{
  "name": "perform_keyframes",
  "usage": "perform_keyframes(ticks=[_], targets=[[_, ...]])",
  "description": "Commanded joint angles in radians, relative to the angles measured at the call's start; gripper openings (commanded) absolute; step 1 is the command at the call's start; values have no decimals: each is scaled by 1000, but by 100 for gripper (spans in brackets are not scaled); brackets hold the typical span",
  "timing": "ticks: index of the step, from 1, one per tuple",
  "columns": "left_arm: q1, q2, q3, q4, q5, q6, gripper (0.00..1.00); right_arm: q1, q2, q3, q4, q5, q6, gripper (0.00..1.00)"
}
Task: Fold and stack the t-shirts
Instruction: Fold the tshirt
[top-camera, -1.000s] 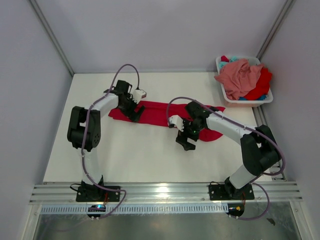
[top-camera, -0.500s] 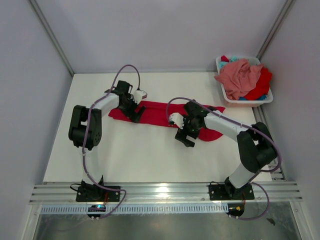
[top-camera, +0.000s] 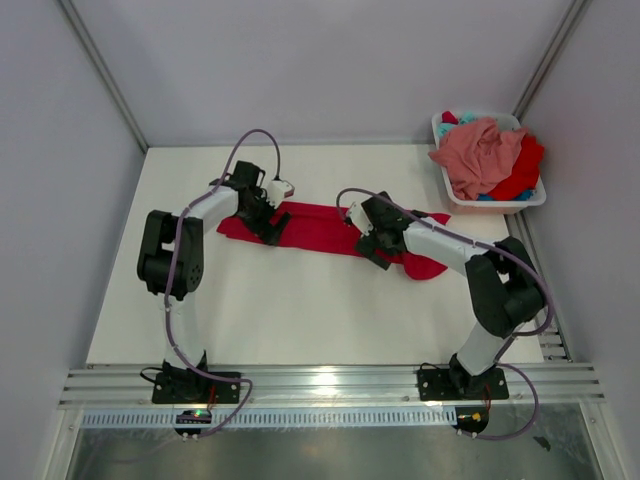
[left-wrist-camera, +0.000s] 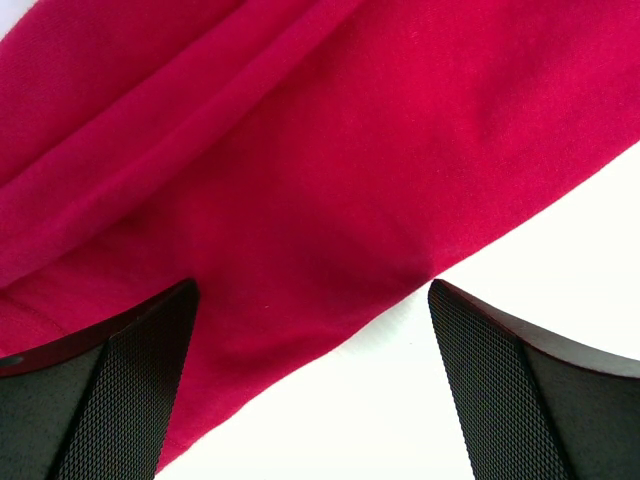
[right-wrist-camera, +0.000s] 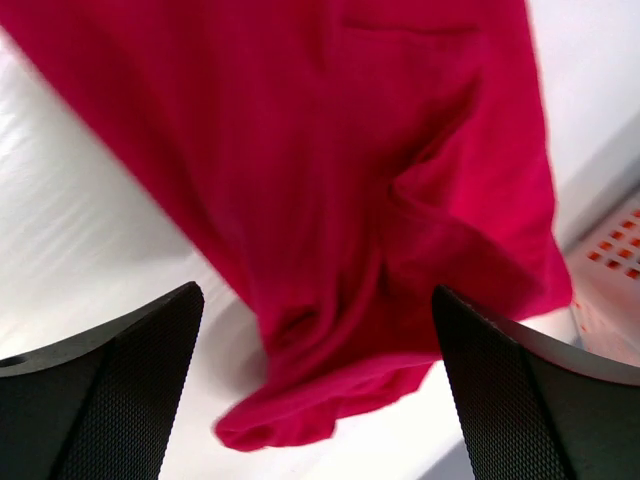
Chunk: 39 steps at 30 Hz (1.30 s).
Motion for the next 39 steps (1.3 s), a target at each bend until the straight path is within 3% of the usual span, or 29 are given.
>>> perform_keyframes(ticks=[1, 10, 27, 39], targets=[[-3, 15, 8, 27, 4, 19, 99, -12, 39, 63, 46, 229, 54, 99], [-3, -8, -12, 32, -1, 26, 99, -119, 114, 99, 15, 284, 78, 99], [-4, -21, -29, 29, 4, 31, 99, -150, 28, 97, 2, 378, 35, 99], [-3, -28, -44, 30, -22, 46, 99, -214, 62, 114, -60, 450, -38, 99]])
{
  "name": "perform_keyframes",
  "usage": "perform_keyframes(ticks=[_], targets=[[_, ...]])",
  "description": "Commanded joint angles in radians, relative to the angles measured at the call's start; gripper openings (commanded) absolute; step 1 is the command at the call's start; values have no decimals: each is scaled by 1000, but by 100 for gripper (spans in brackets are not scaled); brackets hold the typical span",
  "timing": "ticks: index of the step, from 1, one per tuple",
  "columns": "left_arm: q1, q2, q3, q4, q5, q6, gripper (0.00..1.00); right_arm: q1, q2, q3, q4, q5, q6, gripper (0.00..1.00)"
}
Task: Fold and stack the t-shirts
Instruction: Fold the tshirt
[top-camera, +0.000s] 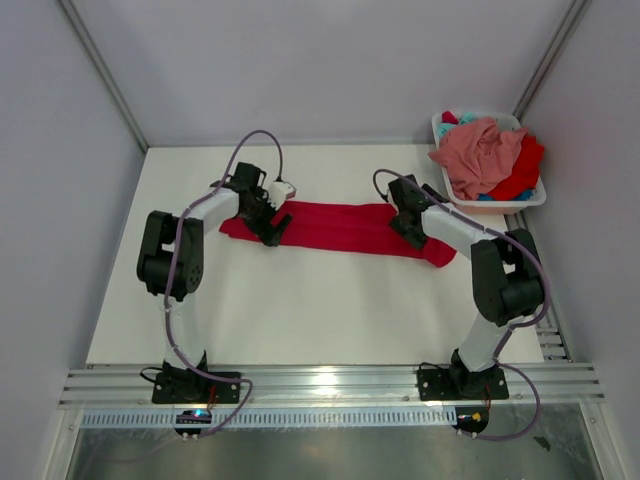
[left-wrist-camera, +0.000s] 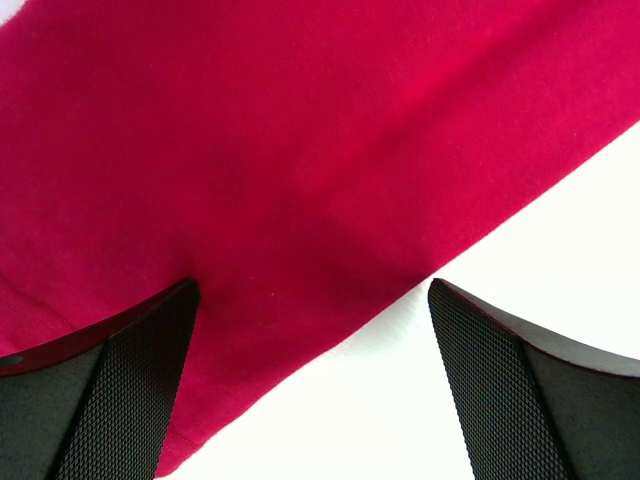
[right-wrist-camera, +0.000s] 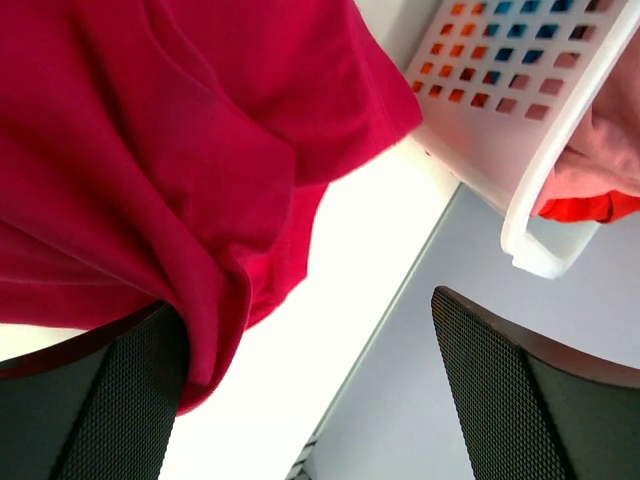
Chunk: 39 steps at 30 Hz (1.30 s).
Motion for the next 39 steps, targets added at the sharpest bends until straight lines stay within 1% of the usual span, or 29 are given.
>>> perform_keyframes(ticks=[1, 6, 7, 12, 15, 16, 17, 20, 23, 26, 29, 31, 32, 37, 38, 39], targets=[[1, -22, -23, -2, -23, 19, 99, -24, -10, 36, -68, 77, -46, 99], [1, -26, -21, -10, -24, 27, 99, -47, -19, 79, -156, 53, -56, 99], [1, -26, -20, -9, -23, 27, 99, -52, -19, 83, -163, 34, -68, 99], [0, -25, -15, -19, -20, 23, 99, -104, 19, 76, -173, 42, -121, 99], [1, -34, -26, -19, -27, 28, 99, -158, 51, 85, -163, 3, -143, 99], [3, -40, -27, -18, -27, 25, 99, -200, 62, 92, -165, -7, -138, 99], [3, -42, -30, -21, -24, 27, 99, -219, 75, 118, -200, -54, -119, 99], [3, -51, -29, -28, -24, 22, 99, -253, 90, 157, -235, -125, -80, 99], [3, -54, -24, -33, -32, 25, 99, -255, 76, 165, -225, -133, -72, 99], [3, -54, -24, -36, -32, 23, 99, -264, 75, 160, -179, -80, -98, 99], [3, -60, -30, -36, -35, 25, 99, -319, 75, 175, -136, -98, -96, 99], [4, -63, -35, -35, -36, 25, 99, -321, 70, 185, -137, -141, -73, 99], [4, -65, -35, -35, -36, 27, 99, -343, 62, 186, -130, -154, -66, 99], [6, -60, -38, -33, -43, 27, 99, -351, -11, 197, -113, -253, -28, 99], [6, -60, -44, -33, -43, 27, 99, -353, -25, 211, -116, -317, -20, 99], [7, -62, -46, -33, -43, 27, 99, -353, -39, 223, -129, -345, 1, 99]])
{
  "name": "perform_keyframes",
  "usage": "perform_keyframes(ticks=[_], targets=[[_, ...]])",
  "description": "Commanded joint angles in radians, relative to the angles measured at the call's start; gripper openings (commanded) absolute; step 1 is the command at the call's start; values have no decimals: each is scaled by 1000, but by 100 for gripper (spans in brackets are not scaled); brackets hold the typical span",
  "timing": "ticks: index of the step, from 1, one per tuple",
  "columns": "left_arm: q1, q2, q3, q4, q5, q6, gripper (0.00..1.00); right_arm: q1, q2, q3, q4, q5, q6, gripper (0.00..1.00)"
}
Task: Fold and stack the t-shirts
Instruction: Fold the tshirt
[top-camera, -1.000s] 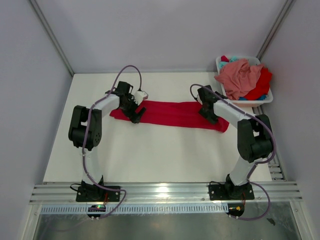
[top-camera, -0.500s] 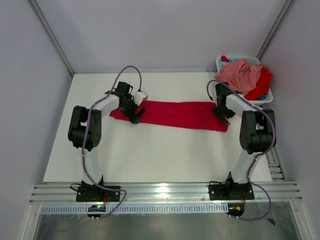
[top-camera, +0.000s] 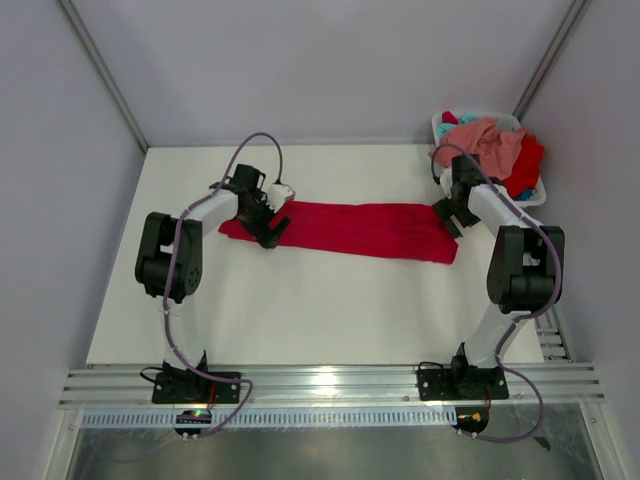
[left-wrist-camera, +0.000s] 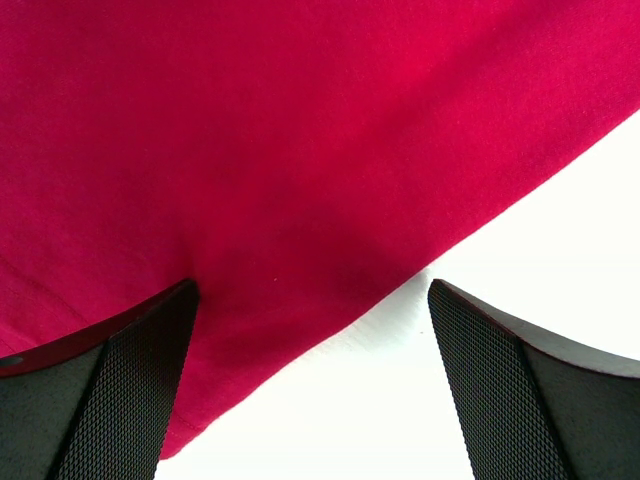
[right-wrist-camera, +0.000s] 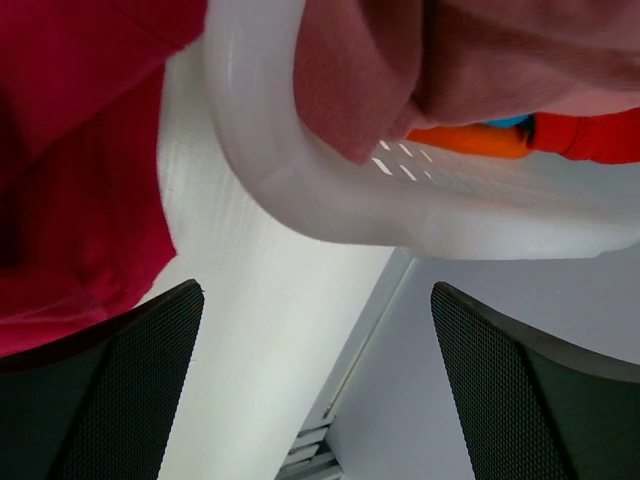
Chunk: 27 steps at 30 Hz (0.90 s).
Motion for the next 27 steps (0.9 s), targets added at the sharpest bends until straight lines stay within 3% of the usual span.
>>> perform_keyframes(ticks=[1, 6, 9, 17, 23, 27], targets=[[9, -46, -23, -25, -8, 5, 99, 6, -116, 86, 4, -159, 65, 99], [32, -49, -32, -13, 0, -7, 99, 6, -151, 197, -88, -421, 153, 99], [54, -43, -33, 1, -2, -23, 99, 10, -154, 225, -116, -482, 165, 99], [127, 1, -24, 41, -2, -66, 99, 13, -188, 176, -110, -535, 145, 99], [169, 21, 49, -19, 1, -104, 99, 24, -194, 172, -136, -586, 133, 99], [169, 5, 66, -34, -25, -123, 99, 92, -184, 154, -122, -563, 108, 99]])
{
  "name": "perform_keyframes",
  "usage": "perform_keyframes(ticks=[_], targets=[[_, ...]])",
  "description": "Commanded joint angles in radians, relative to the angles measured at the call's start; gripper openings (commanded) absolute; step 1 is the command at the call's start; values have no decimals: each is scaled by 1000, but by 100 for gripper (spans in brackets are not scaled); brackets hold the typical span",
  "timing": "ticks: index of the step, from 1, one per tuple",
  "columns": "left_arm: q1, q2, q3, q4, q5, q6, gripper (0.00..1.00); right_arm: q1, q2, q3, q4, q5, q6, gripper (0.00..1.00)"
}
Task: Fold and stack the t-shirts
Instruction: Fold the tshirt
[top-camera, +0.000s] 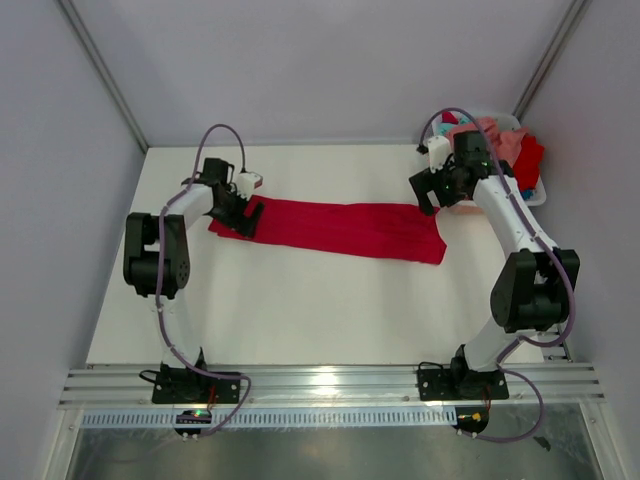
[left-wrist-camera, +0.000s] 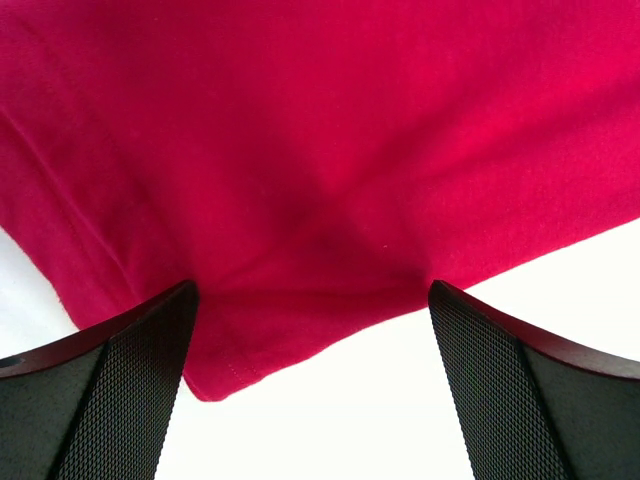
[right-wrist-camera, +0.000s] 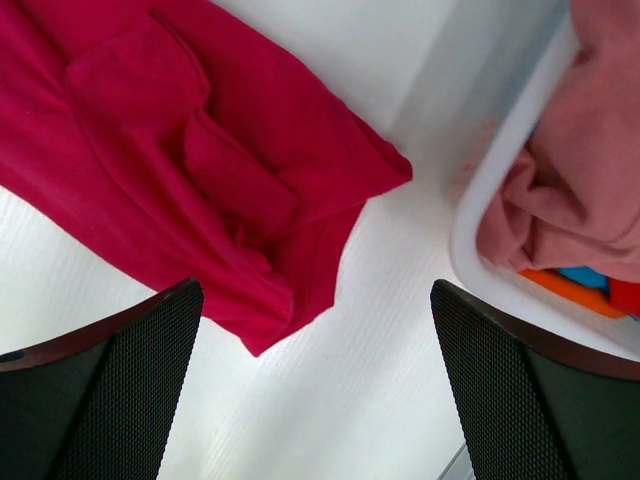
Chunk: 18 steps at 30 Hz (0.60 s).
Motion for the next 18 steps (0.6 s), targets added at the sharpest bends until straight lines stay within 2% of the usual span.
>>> perform_keyframes(ticks=[1, 11, 18], targets=[[3, -12, 36, -30, -28, -34, 99, 82, -31, -34, 32, 0, -24, 99], [14, -26, 11, -33, -48, -37, 99, 239, 41, -115, 147, 121, -21, 99], [14, -18, 37, -31, -39, -57, 99, 245, 66, -160, 189, 133, -12, 99]])
